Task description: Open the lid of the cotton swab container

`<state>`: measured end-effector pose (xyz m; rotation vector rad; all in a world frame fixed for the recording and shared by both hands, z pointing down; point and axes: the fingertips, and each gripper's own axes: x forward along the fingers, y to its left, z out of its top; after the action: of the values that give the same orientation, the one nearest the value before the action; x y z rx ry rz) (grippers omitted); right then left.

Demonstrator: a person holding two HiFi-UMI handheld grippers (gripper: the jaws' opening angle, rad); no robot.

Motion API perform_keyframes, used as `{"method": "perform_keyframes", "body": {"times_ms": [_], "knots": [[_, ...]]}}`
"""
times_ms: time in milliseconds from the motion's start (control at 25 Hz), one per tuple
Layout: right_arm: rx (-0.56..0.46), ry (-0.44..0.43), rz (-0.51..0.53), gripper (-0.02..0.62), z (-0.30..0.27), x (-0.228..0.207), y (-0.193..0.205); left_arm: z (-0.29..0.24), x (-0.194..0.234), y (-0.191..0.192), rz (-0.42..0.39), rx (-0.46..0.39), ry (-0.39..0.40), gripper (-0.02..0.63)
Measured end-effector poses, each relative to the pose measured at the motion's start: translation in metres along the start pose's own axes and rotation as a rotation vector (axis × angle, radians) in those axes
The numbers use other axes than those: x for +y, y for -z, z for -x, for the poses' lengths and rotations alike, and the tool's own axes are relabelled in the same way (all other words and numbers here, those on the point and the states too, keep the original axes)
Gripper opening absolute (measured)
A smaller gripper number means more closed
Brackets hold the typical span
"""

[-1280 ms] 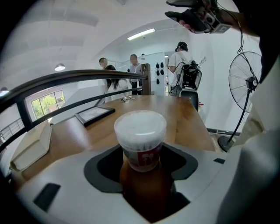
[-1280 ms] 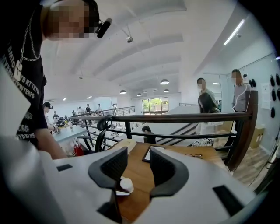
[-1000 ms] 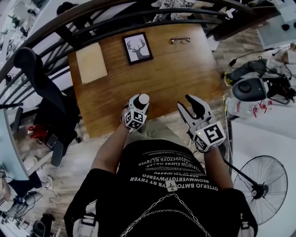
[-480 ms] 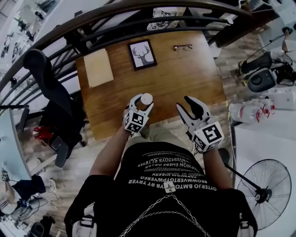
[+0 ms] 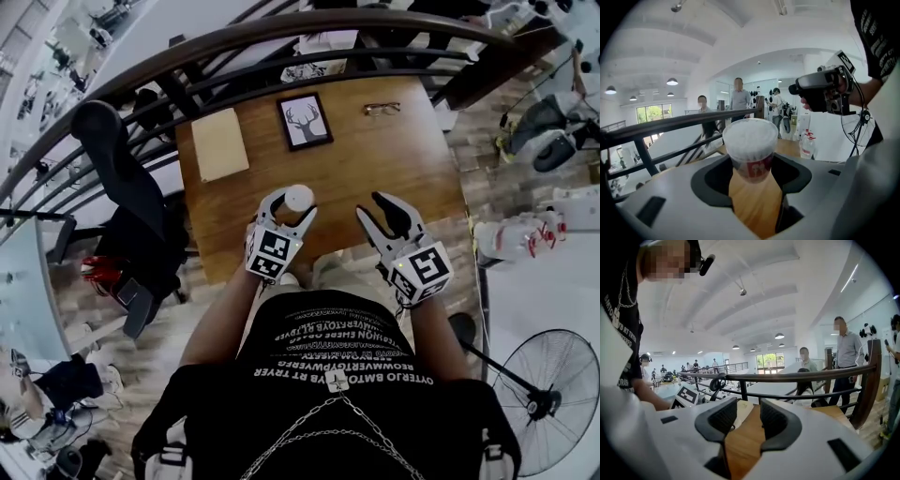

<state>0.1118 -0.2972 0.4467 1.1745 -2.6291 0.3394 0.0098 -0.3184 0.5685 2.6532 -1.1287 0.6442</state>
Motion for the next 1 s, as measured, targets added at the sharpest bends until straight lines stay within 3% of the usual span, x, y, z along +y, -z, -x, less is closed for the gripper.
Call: {"method": "perform_keyframes", "body": {"times_ms": [240, 520, 760, 1000], "knots": [[-0.026, -0.007, 0.021, 0.15, -0.005, 0.025, -0.022, 0.041, -0.008, -0.054, -0.044, -0.063, 0.056, 0.273], [-0.062, -0.057, 0.058, 0.15, -0.006, 0.061, -0.053, 0.087, -0.015, -0.087, -0.029, -0.076, 0.064, 0.273], [-0.057, -0.116, 0.093, 0.15, -0.002, 0.096, -0.075, 0.124, -0.026, -0.104, -0.07, -0.101, 0.081, 0.273], [-0.08, -0.215, 0.06, 0.16, 0.005, 0.131, -0.087, 0.144, -0.032, -0.102, -0.065, -0.087, 0.08, 0.274]]}}
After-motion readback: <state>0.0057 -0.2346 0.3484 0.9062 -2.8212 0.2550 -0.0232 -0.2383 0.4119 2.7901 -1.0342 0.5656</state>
